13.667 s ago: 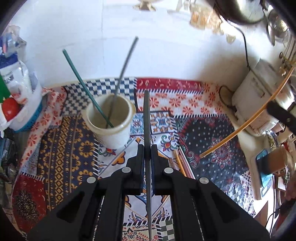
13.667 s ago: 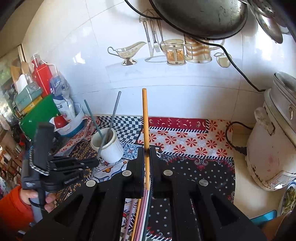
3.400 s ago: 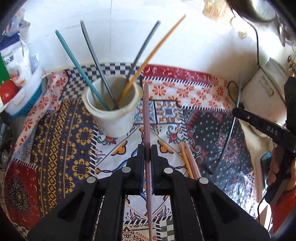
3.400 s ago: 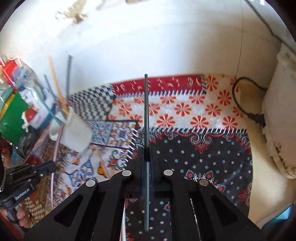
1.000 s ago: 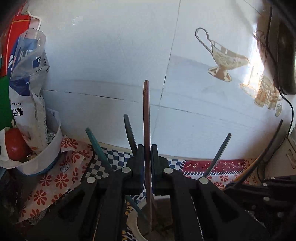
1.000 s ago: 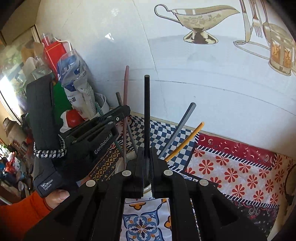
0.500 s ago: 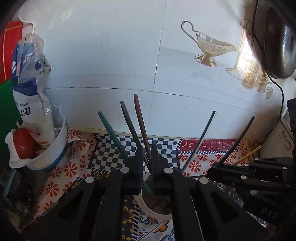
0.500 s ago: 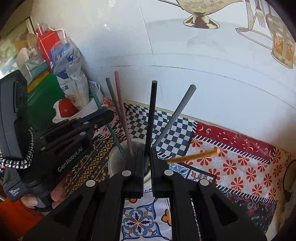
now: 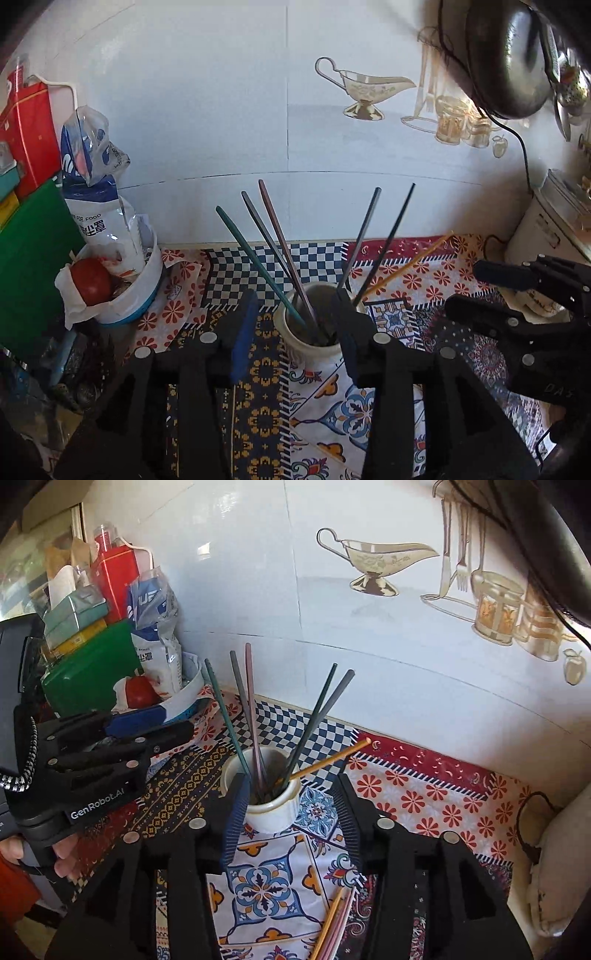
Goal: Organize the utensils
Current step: 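Withdraw both open tools and move them down to the remaining sticks, then close the right tool on a white stick while the left tool grasps a yellow stick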
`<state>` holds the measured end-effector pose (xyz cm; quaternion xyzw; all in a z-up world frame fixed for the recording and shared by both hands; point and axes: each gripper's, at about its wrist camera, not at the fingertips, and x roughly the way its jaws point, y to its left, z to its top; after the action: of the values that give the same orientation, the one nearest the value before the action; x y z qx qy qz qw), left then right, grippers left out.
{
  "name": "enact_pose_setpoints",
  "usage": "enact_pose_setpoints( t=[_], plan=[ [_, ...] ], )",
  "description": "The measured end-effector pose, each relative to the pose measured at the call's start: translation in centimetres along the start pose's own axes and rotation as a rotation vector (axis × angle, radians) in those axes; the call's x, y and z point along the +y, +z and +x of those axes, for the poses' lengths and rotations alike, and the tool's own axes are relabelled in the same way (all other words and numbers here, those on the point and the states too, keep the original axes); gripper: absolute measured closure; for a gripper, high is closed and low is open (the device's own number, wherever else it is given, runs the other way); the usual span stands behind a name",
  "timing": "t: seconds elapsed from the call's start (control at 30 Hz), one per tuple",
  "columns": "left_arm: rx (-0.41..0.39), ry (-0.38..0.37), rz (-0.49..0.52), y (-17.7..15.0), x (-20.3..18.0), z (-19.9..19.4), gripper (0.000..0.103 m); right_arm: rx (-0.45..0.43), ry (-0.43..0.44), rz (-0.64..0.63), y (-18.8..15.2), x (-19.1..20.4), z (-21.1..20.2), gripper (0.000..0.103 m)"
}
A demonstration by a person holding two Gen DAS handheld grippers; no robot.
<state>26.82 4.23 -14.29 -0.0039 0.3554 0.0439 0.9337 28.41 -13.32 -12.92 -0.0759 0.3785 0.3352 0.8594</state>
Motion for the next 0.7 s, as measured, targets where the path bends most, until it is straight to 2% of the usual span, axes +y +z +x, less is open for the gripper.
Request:
enact_pose_setpoints(
  t=[0.17,0.4,0.7],
  plan=[
    [0.044,-0.013,0.053,-2.4,-1.4,-0.3,0.044,0.024,-0.073,0.006,-2.4,-0.9,-1.4,0.044],
    [0.226,-0.082,0.085,-6.2,-4.5,2.3,0.043,0.146,-0.148,0.099,-7.9,-4.2,-1.6,0.042],
    [0.4,-0.123,0.161,-11.3,-10.1,6.0,0.043,0.32,-0.253,0.214,-15.3,-7.4,-1.0,0.042]
  ],
)
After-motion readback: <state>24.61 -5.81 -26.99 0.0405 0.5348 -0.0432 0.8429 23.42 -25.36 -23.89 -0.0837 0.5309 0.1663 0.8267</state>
